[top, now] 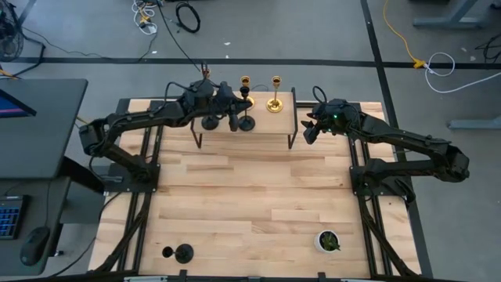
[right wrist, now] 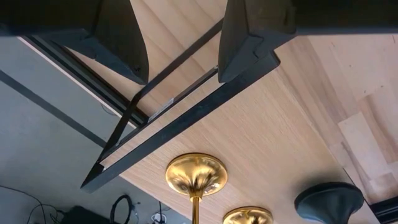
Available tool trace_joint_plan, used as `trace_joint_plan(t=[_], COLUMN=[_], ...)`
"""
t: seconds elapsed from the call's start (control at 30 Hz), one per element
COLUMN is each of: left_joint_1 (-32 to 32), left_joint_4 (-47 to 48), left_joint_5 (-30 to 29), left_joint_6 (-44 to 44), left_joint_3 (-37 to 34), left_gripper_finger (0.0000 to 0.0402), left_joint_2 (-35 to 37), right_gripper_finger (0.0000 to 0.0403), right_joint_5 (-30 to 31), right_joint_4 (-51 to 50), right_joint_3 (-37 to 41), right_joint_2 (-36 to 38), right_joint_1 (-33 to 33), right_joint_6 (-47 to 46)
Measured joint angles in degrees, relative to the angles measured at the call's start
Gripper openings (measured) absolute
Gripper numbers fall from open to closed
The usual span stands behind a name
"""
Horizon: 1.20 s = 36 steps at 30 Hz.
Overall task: Pick & Place candle stick holders
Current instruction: Put the top black candle holder aligned with the other black candle holder on the shelf
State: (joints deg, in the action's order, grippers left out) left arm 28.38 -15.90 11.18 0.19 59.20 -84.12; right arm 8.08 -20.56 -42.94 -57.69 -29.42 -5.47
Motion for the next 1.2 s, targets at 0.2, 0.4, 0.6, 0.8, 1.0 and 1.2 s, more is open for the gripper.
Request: trace_joint_plan(t=[0.2,0.4,0.6,0.8,1.0,1.2], left_joint_1=[0.0,0.0,-0.4,-2.2,-5.4,-8.0], left_joint_4=[0.0,0.0,-0.4,-1.1,-1.2,-1.0], left_joint_5=[-1.4,-3.6,-5.0,-11.2,-20.6,-28.0], left_joint_6=[-1.0,-1.0,-2.8,-3.9,-5.9,-4.0], left_joint_3=[0.0,0.0,0.0,0.0,0.0,0.0], left_gripper_finger=[0.0010,0.0010,0.0010,0.0010,0.0010,0.0010], left_joint_2=[0.0,0.0,-0.8,-2.2,-2.0,-2.0], right_gripper_finger=[0.0194,0.0194,0.0194,0.0194,0.0194,0.0194], right_joint_5=[0.0,0.0,0.0,0.0,0.0,0.0], right_joint_4=[0.0,0.0,0.6,0.6,0.6,0.7], right_joint_3=[0.0,0.0,0.0,0.0,0.0,0.0], right_joint_2=[0.0,0.0,0.0,0.0,0.0,0.0], right_joint_1=[0.0,0.0,0.0,0.0,0.0,0.0], right_joint_6=[-0.1,0.0,0.0,0.0,0.0,0.0])
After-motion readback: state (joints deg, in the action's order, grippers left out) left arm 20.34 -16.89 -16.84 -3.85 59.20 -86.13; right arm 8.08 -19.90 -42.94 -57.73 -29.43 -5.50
